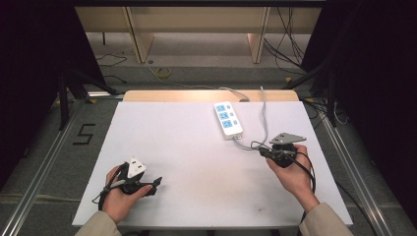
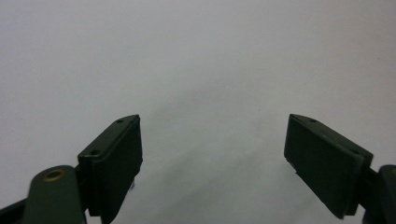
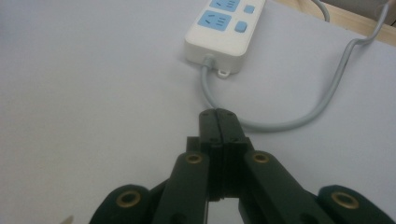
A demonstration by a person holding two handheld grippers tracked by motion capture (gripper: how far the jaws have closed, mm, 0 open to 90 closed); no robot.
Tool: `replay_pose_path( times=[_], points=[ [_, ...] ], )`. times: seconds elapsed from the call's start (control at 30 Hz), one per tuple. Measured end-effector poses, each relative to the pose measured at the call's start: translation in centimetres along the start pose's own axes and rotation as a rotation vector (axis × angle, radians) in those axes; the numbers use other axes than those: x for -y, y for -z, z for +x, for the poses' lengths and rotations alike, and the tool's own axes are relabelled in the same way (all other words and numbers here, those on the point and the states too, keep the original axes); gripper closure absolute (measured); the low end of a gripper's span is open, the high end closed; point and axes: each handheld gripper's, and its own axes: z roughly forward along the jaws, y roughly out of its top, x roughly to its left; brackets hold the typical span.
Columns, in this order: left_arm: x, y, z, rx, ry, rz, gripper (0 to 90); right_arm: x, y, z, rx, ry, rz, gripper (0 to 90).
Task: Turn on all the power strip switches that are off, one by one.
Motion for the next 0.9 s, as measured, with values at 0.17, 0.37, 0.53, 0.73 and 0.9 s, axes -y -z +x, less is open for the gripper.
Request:
replay_pose_path(
  times=[0.17, 0.37, 0.53, 0.73, 0.9],
  points=[
    [0.0, 0.0, 0.0, -0.002, 0.0, 0.002, 19.5, -0.8, -0.3, -0.2, -0.002, -0.004, 0.006, 90.0],
    [-0.1, 0.0, -0.1, 0.001, -0.001, 0.0, 19.6, -1.6, -0.7, -0.3, 0.0, 0.001, 0.022, 90.0],
    [-0.1, -0.1, -0.1, 0.001, -0.001, -0.002, 19.6, -2.3, -1.2, -0.3, -0.003, 0.001, 0.023, 90.0],
    [-0.1, -0.1, -0.2, 0.003, 0.0, -0.002, 19.6, -2.9, -1.6, -0.4, -0.003, -0.004, 0.03, 90.0],
    [-0.1, 0.0, -0.2, 0.002, 0.002, -0.002, 19.6, -3.5, -1.8, -0.3, -0.006, -0.014, 0.03, 90.0]
  ],
)
